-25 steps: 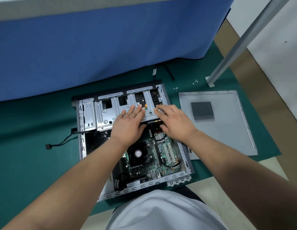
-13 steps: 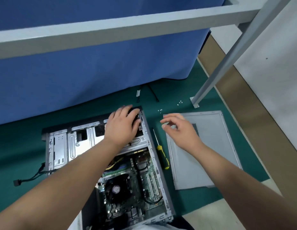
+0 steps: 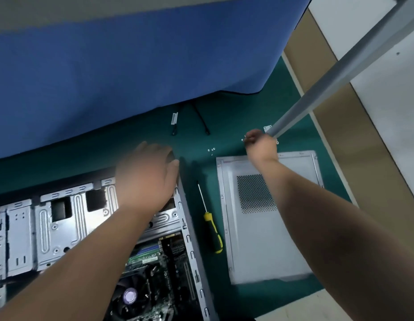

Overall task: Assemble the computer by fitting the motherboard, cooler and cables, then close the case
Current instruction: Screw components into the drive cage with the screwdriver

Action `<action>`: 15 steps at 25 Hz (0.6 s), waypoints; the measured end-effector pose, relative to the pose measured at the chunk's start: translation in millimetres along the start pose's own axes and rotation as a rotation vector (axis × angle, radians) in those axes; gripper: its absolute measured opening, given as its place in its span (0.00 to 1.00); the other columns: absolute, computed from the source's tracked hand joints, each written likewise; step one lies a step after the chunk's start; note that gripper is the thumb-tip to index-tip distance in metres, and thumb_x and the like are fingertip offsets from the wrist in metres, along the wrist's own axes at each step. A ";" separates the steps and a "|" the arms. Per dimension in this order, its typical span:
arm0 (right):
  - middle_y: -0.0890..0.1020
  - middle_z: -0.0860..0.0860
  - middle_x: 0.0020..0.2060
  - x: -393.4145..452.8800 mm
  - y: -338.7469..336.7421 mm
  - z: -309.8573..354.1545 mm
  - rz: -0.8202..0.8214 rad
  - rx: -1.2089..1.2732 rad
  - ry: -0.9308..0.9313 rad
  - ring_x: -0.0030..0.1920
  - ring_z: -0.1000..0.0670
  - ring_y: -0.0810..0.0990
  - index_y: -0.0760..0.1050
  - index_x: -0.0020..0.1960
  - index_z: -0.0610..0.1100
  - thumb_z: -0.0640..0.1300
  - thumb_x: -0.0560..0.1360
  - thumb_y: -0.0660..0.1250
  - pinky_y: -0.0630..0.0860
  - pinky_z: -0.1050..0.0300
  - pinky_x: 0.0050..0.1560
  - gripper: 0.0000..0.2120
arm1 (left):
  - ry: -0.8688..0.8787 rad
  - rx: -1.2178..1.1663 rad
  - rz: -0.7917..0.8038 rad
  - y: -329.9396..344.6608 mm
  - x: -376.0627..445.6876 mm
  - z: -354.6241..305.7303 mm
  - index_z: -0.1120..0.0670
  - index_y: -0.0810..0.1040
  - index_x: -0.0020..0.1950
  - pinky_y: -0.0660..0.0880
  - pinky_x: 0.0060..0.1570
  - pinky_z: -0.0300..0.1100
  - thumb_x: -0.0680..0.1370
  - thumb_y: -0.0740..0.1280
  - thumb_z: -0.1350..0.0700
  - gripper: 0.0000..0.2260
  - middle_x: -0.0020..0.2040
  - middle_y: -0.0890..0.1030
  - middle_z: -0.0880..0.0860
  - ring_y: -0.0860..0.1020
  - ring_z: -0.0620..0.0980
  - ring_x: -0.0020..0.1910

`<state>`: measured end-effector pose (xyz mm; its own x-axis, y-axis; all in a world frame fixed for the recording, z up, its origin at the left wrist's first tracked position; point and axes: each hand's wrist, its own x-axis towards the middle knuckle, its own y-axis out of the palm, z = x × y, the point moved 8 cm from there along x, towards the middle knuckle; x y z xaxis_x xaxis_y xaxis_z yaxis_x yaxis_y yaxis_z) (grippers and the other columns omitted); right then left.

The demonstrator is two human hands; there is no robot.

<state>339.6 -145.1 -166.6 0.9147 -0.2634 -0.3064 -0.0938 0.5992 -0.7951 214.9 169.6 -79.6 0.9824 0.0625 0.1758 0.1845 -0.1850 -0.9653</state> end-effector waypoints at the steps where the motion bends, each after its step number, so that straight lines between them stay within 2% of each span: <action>1: 0.84 0.44 0.50 6.9 6.6 -1.2 0.003 -0.013 0.009 0.48 0.43 0.81 0.81 0.57 0.45 0.41 0.79 0.63 0.76 0.55 0.48 0.10 | 0.004 -0.001 -0.019 0.3 -0.8 0.1 0.45 0.77 0.64 0.66 0.64 0.55 0.83 0.56 0.42 0.16 0.64 0.81 0.47 0.72 0.54 0.73; 4: 0.81 0.42 0.54 17.3 24.4 -5.6 0.018 -0.050 0.017 0.50 0.41 0.81 0.81 0.54 0.45 0.39 0.77 0.62 0.74 0.53 0.48 0.11 | 0.024 0.003 -0.065 -1.6 -1.5 0.2 0.46 0.77 0.64 0.67 0.63 0.54 0.84 0.55 0.42 0.17 0.64 0.81 0.47 0.72 0.53 0.73; 7: 0.78 0.42 0.54 17.3 25.1 -4.7 -0.060 -0.162 0.004 0.47 0.39 0.81 0.78 0.47 0.48 0.39 0.78 0.61 0.73 0.54 0.46 0.08 | 0.026 -0.001 -0.083 -1.5 -1.9 -0.5 0.46 0.77 0.64 0.67 0.62 0.54 0.84 0.55 0.42 0.16 0.65 0.80 0.47 0.72 0.52 0.73; 10: 0.77 0.42 0.54 15.4 27.1 -3.3 -0.044 -0.190 0.024 0.49 0.38 0.81 0.78 0.47 0.47 0.39 0.78 0.59 0.71 0.55 0.46 0.09 | 0.026 0.004 -0.103 0.7 -1.8 -0.2 0.45 0.77 0.64 0.66 0.62 0.53 0.84 0.54 0.42 0.16 0.65 0.80 0.46 0.72 0.51 0.73; 12: 0.80 0.42 0.53 2.7 23.3 1.8 -0.063 -0.146 0.007 0.50 0.38 0.81 0.80 0.49 0.44 0.37 0.78 0.59 0.73 0.54 0.48 0.11 | 0.023 0.003 -0.094 2.7 -0.2 0.9 0.44 0.77 0.63 0.66 0.61 0.53 0.84 0.54 0.41 0.16 0.64 0.80 0.45 0.73 0.51 0.72; 15: 0.84 0.46 0.46 -47.5 15.6 20.6 -0.095 0.107 -0.076 0.49 0.41 0.82 0.80 0.52 0.42 0.36 0.78 0.63 0.77 0.54 0.51 0.08 | 0.005 -0.013 -0.037 0.0 1.6 0.7 0.44 0.78 0.62 0.67 0.60 0.53 0.83 0.55 0.41 0.16 0.63 0.81 0.45 0.74 0.51 0.71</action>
<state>302.8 -107.7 -153.6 0.9448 -0.2675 -0.1891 0.0332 0.6525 -0.7570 216.4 170.4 -79.4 0.9750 0.0646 0.2127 0.2213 -0.1952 -0.9555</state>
